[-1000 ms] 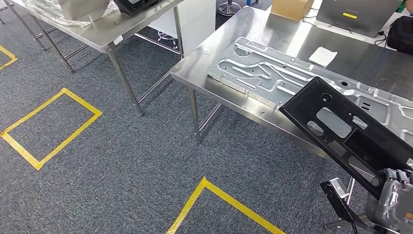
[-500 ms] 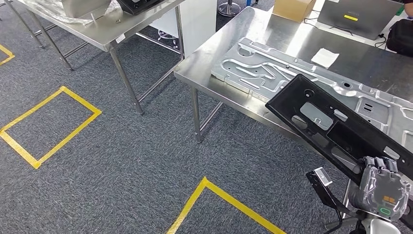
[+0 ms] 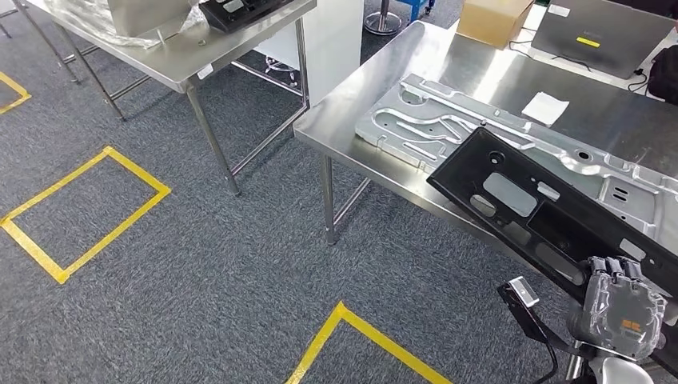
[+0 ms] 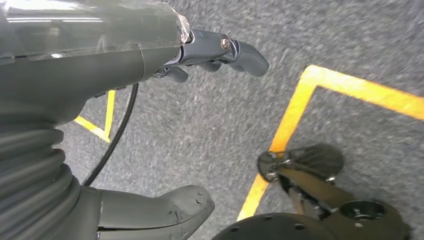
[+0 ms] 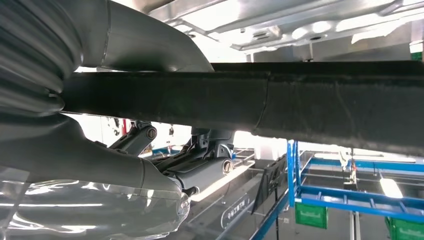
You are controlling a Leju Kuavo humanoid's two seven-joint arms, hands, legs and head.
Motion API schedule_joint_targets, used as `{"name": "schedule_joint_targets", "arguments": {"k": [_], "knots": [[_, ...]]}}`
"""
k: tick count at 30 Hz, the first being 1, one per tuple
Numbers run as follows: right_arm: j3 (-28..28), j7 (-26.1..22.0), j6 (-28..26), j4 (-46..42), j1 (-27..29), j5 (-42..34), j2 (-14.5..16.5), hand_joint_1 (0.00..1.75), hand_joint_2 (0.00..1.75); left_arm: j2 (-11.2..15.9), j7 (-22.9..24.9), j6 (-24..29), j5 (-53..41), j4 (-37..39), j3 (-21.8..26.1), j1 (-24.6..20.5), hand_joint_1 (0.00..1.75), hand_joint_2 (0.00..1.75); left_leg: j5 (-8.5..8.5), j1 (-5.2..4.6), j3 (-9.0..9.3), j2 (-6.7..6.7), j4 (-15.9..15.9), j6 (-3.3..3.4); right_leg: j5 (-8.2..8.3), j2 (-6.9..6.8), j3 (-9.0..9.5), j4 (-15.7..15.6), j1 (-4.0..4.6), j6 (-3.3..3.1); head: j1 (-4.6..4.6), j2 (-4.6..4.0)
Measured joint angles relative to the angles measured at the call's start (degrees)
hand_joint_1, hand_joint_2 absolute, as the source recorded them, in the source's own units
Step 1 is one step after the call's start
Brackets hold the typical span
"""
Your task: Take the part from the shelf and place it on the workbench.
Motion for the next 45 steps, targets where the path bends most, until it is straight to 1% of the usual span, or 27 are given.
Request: {"name": "schedule_joint_targets", "arguments": {"k": [2, 4, 5, 7, 9, 11, 12, 13, 16, 17, 18, 20, 22, 24, 26, 27, 28, 29, 31, 32, 33, 36, 38, 40, 41, 42, 45], "knots": [[0.4, 0.1, 0.0, 0.2, -0.1, 0.1, -0.1, 1.75, 1.75, 0.0, 0.0, 0.2, 0.0, 0.0, -0.1, -0.2, 0.00, 1.75, -0.65, 0.03, 0.82, 0.25, 0.0, -0.85, -0.05, -0.10, 0.61, -1.7, 0.59, -1.00, -0.16, 0.00], [0.7, 0.2, 0.0, 0.2, -0.2, 0.1, -0.3, 1.75, 1.75, 0.0, 0.0, 0.3, -0.1, 0.0, -0.3, -0.4, 0.00, 1.75, 0.38, 0.23, 0.39, 0.19, 2.4, -1.73, -0.90, 0.51, 1.99, -2.3, 0.70, -2.10, -0.18, 0.00], [0.7, 0.2, 0.0, 0.2, -0.3, 0.1, -0.3, 1.75, 1.75, 0.0, 0.0, 0.3, -0.1, 0.0, -0.3, -0.5, 0.00, 1.75, 1.70, 0.35, -1.08, -0.16, 5.7, -2.03, -1.49, 0.69, 3.05, -2.6, 0.58, -2.63, -0.27, 0.00], [0.9, 0.2, 0.0, 0.2, -0.5, 0.2, -0.4, 1.75, 1.75, 0.0, 0.0, 0.3, -0.1, 0.0, -0.4, -0.7, 0.00, 1.75, 3.06, 0.71, -6.71, -1.13, 14.2, -2.45, -2.86, 0.91, 5.49, -3.3, 0.42, -3.33, -0.47, 0.00], [1.1, 0.2, 0.0, 0.2, -0.7, 0.2, -0.4, 1.75, 1.75, 0.0, 0.0, 0.3, -0.1, 0.1, -0.4, -0.5, 0.00, 1.75, -0.69, 1.06, -12.43, -1.67, 19.4, -2.86, -4.54, 1.42, 7.90, -3.7, 0.35, -3.48, -0.61, 0.00], [1.3, 0.2, 0.0, 0.3, -0.7, 0.2, -0.4, 1.75, 1.75, 0.0, 0.0, 0.4, -0.1, 0.1, -0.4, -0.1, 0.00, 1.75, -6.12, 1.26, -15.95, -1.71, 19.0, -3.27, -6.47, 2.15, 10.42, -3.9, 0.27, -3.34, -0.67, 0.00], [1.4, 0.3, 0.0, 0.3, -0.7, 0.2, -0.4, 1.75, 1.75, 0.0, 0.0, 0.4, -0.1, 0.1, -0.4, 0.0, 0.00, 1.75, -7.00, 1.28, -16.85, -1.71, 17.1, -3.35, -7.52, 2.46, 11.75, -3.9, 0.19, -3.21, -0.72, 0.00], [1.5, 0.4, 0.0, 0.3, -0.7, 0.2, -0.4, 1.75, 1.75, 0.0, 0.0, 0.5, -0.1, 0.1, -0.4, 0.2, 0.00, 1.75, -5.41, 1.29, -17.34, -1.72, 14.3, -3.27, -8.64, 2.67, 13.11, -4.0, 0.11, -3.06, -0.73, 0.00], [2.0, 0.5, 0.1, 0.5, -0.9, 0.2, -0.4, 1.75, 1.75, 0.1, 0.0, 0.5, -0.1, 0.1, -0.3, 0.5, 0.00, 1.75, 8.75, 0.92, -17.43, -1.85, 5.7, -2.58, -11.83, 3.31, 16.47, -4.7, 0.16, -2.19, -0.93, 0.00], [2.2, 0.5, 0.2, 0.6, -1.1, 0.2, -0.4, 1.75, 1.75, 0.1, 0.0, 0.5, -0.1, 0.1, -0.3, 0.5, 0.00, 1.75, 11.31, 0.76, -17.04, -1.94, 4.5, -2.37, -12.22, 3.52, 17.44, -5.1, 0.23, -1.75, -1.02, 0.00], [2.5, 0.5, 0.3, 0.7, -1.2, 0.3, -0.4, 1.75, 1.75, 0.1, 0.0, 0.4, -0.1, 0.2, -0.2, 0.5, 0.00, 1.75, 11.26, 0.69, -16.26, -1.99, 4.1, -2.12, -11.75, 3.69, 18.00, -4.9, 0.29, -1.33, -1.02, 0.00], [2.8, 0.5, 0.4, 1.0, -1.7, 0.6, -0.5, 1.75, 1.75, 0.1, 0.0, 0.4, -0.1, 0.3, -0.3, 0.3, 0.00, 1.75, 10.11, 0.87, -13.62, -2.20, 2.9, -1.33, -8.27, 3.36, 16.61, -0.2, 0.21, -0.79, -0.90, 0.01], [3.1, 0.6, 0.5, 1.3, -2.3, 0.8, -0.6, 1.75, 1.75, 0.1, 0.0, 0.3, -0.1, 0.4, -0.4, 0.1, 0.00, 1.75, 8.64, 0.94, -10.17, -2.38, 1.6, -0.56, -6.25, 2.44, 11.60, 7.8, 0.18, -0.57, -0.58, 0.01], [3.4, 0.9, 0.7, 1.7, -2.7, 0.9, -0.6, 1.75, 1.75, 0.2, 0.2, 0.3, -0.1, 0.5, -0.4, 0.0, 0.00, 1.75, 6.87, 0.72, -6.81, -2.55, 0.4, -0.16, -9.93, 1.76, 6.27, 12.0, 0.33, -0.43, -0.33, 0.01], [3.6, 1.6, 1.0, 2.1, -2.8, 0.6, -0.6, 1.75, 1.75, 0.2, 0.4, 0.4, -0.1, 0.7, -0.4, 0.1, 0.00, 1.75, 5.00, 0.51, -3.27, -2.82, -0.6, -0.01, -15.71, 1.64, 2.19, 11.5, 0.52, -0.44, -0.28, 0.01], [3.7, 1.9, 1.1, 2.3, -2.8, 0.3, -0.6, 1.75, 1.75, 0.2, 0.6, 0.4, -0.1, 0.8, -0.4, 0.1, 0.00, 1.75, 4.02, 0.38, -1.56, -2.93, -0.9, 0.00, -17.08, 1.63, 0.76, 9.8, 0.65, -0.59, -0.25, 0.00], [3.8, 2.2, 1.1, 2.4, -2.8, -0.2, -0.6, 1.75, 1.75, 0.2, 0.7, 0.4, -0.1, 0.9, -0.3, 0.1, 0.00, 1.75, 3.00, 0.26, 0.05, -3.00, -1.1, -0.03, -16.22, 1.60, -0.24, 7.2, 0.80, -0.91, -0.23, 0.00], [3.9, 2.5, 1.1, 2.5, -2.7, -0.7, -0.5, 1.75, 1.75, 0.2, 0.7, 0.4, -0.1, 1.0, -0.3, 0.0, 0.00, 1.75, 1.99, 0.20, 1.40, -3.03, -1.3, -0.05, -12.25, 1.50, -0.83, 4.1, 1.03, -1.47, -0.18, 0.00], [4.0, 2.8, 1.2, 2.6, -2.3, -1.6, -0.4, 1.75, 1.75, 0.2, 0.8, 0.3, -0.1, 1.3, -0.2, -0.2, 0.00, 1.75, -0.32, 0.03, 3.72, -3.22, -1.2, -0.30, -2.16, 1.48, -0.96, -0.9, 1.70, -2.53, -0.24, 0.00], [4.0, 2.9, 1.5, 2.4, -2.1, -1.9, -0.4, 1.75, 1.75, 0.2, 0.8, 0.3, -0.1, 1.4, -0.2, -0.4, 0.00, 1.75, -1.07, -0.05, 4.65, -3.29, -1.0, -0.49, 1.31, 1.58, -0.56, -2.1, 1.92, -2.90, -0.24, 0.00], [4.0, 2.9, 1.8, 2.3, -1.9, -2.1, -0.4, 1.75, 1.75, 0.1, 0.7, 0.2, -0.1, 1.5, -0.2, -0.7, 0.00, 1.75, -1.24, -0.15, 5.10, -3.34, -0.1, -0.83, 2.52, 1.85, 0.00, -2.5, 2.04, -3.10, -0.29, 0.00], [3.9, 2.9, 2.5, 1.7, -2.1, -2.3, -0.5, 1.75, 1.75, 0.0, 0.5, 0.1, -0.1, 1.5, -0.2, -1.5, 0.00, 1.75, -0.33, -0.11, 2.86, -2.98, 6.3, -1.47, 2.79, 2.06, 1.55, -3.0, 1.52, -4.08, -0.31, 0.00], [3.9, 2.9, 2.7, 1.6, -2.0, -2.4, -0.6, 1.75, 1.75, 0.0, 0.5, 0.0, -0.2, 1.5, -0.2, -1.9, 0.00, 1.75, -3.65, 0.06, -0.47, -2.80, 11.6, -1.88, 2.43, 1.91, 1.95, -3.3, 1.29, -4.58, -0.29, 0.00], [3.9, 2.9, 2.8, 1.8, -1.6, -2.4, -0.6, 1.75, 1.75, 0.0, 0.5, -0.1, -0.2, 1.5, -0.2, -1.8, 0.00, 1.75, -8.35, 0.67, -3.48, -2.76, 15.2, -2.81, 2.04, 2.06, 1.94, -3.2, 1.07, -4.45, -0.33, 0.00], [4.0, 2.9, 2.8, 1.9, -1.5, -2.4, -0.6, 1.75, 1.75, 0.0, 0.5, -0.1, -0.2, 1.5, -0.2, -1.6, 0.00, 1.75, -9.11, 1.05, -4.30, -2.73, 15.4, -3.20, 1.86, 2.13, 1.88, -3.1, 0.91, -4.21, -0.35, 0.00], [4.0, 2.9, 2.9, 2.0, -1.3, -2.4, -0.6, 1.75, 1.75, 0.0, 0.6, -0.1, -0.2, 1.5, -0.1, -1.4, 0.00, 1.75, -8.18, 1.43, -4.37, -2.71, 14.1, -3.65, 1.71, 2.18, 1.81, -3.0, 0.70, -3.91, -0.37, 0.00], [4.0, 2.9, 2.9, 2.1, -1.2, -2.4, -0.6, 1.75, 1.75, 0.1, 0.5, -0.1, -0.2, 1.6, -0.1, -0.9, 0.00, 1.75, -1.82, 2.15, -1.97, -2.63, 4.5, -4.53, 1.32, 2.13, 1.66, -2.2, 0.07, -2.71, -0.45, 0.00]]}}
